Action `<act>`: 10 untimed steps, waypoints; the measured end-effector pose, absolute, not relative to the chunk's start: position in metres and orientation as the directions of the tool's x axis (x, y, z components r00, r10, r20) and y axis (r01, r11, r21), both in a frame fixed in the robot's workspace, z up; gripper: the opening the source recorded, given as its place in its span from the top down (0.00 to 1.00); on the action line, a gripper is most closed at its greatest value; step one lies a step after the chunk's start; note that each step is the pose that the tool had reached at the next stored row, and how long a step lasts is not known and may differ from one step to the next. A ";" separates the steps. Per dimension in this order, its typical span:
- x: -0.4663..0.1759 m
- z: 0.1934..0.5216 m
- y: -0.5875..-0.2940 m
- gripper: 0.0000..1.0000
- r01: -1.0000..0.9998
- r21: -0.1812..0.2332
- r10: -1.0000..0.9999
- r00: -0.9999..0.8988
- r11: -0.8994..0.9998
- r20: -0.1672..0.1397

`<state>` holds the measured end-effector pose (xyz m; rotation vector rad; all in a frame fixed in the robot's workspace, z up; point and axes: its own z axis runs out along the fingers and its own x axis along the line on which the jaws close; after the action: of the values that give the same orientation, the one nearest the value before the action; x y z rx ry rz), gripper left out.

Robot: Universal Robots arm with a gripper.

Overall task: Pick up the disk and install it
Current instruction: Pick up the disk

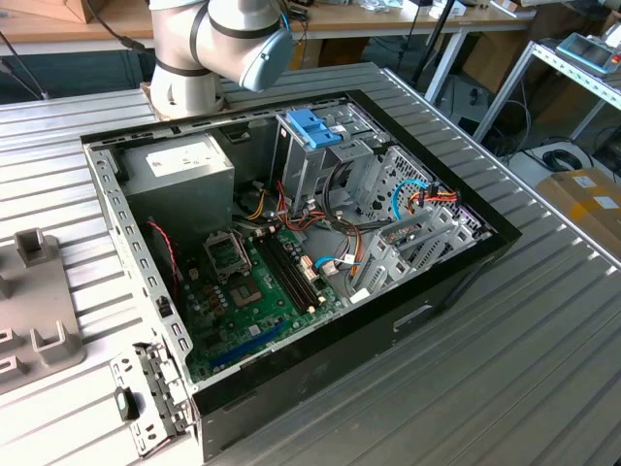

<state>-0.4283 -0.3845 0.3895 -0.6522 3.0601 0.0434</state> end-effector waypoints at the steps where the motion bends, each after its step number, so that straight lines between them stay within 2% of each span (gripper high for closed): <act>1: -0.428 0.390 -0.384 0.90 -0.414 0.024 -0.414 -0.910 0.910 -0.018; 10: -0.428 0.389 -0.384 0.90 -0.467 0.016 -0.467 -0.884 0.884 -0.014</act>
<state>-0.4283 -0.3845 0.3895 -0.7537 3.0398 0.0294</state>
